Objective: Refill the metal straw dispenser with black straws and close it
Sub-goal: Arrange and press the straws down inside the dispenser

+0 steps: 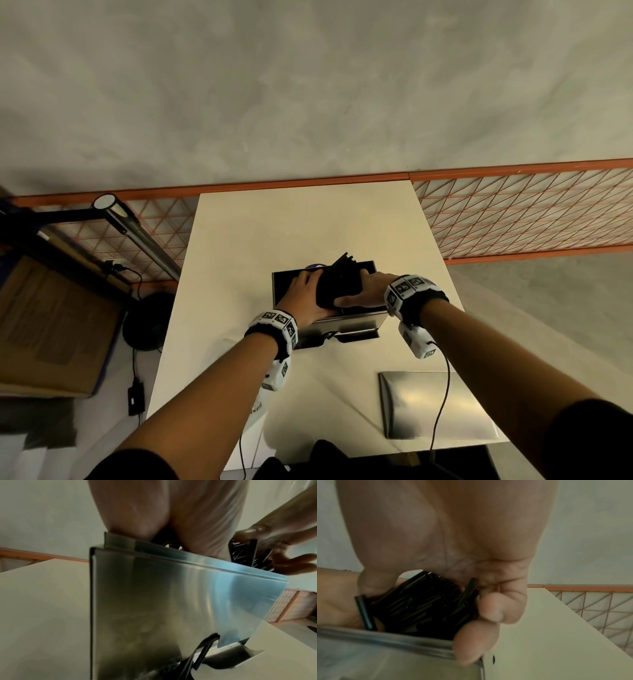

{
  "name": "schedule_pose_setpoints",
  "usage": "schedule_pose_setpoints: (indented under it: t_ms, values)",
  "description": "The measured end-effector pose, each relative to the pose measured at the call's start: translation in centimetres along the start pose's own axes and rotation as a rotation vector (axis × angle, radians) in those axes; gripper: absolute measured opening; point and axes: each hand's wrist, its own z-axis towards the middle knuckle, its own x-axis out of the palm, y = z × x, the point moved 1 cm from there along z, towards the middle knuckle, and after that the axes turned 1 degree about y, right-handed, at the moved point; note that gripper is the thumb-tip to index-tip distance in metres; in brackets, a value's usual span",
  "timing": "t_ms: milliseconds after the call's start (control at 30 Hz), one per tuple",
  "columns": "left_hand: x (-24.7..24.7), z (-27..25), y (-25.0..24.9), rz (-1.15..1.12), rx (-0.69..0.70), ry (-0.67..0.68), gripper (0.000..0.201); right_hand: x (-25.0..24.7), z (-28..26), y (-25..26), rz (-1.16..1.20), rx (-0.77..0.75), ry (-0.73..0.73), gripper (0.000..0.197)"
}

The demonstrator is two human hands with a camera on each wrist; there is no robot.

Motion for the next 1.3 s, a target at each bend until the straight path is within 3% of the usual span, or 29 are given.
schedule_pose_setpoints:
  t_ms: [167, 433, 567, 700, 900, 1033, 1233, 1300]
  values:
    - [-0.2, -0.1, 0.1, 0.009, 0.021, 0.014, 0.107, -0.3, 0.0, -0.2, 0.041, -0.020, -0.005, 0.105]
    - [-0.6, -0.6, 0.5, -0.073, 0.063, 0.048, 0.106, -1.6, -1.8, -0.9, 0.243, -0.190, -0.020, 0.056]
    - [-0.5, -1.0, 0.5, -0.085, 0.093, 0.064, 0.118, -0.5, -1.5, -1.1, 0.363, -0.203, -0.053, 0.072]
    - [0.5, -1.3, 0.2, -0.037, 0.113, -0.027, 0.123, 1.0, -1.2, -1.1, 0.436, -0.151, -0.056, 0.091]
    - [1.0, -1.1, -0.2, 0.037, 0.116, -0.090, 0.126, 2.5, -0.3, -1.3, 0.622, -0.173, -0.086, 0.085]
    - [0.9, -1.3, -0.3, 0.046, 0.097, -0.093, 0.129, 2.8, -0.1, -1.2, 0.707, -0.203, -0.049, 0.071]
    - [0.6, -1.5, -0.7, 0.051, 0.080, -0.079, 0.125, 2.8, 0.6, -0.8, 0.700, -0.199, 0.025, 0.095]
    - [0.7, -1.4, -0.8, 0.056, 0.068, -0.080, 0.125, 2.1, 0.2, -0.4, 0.693, -0.213, 0.060, 0.086]
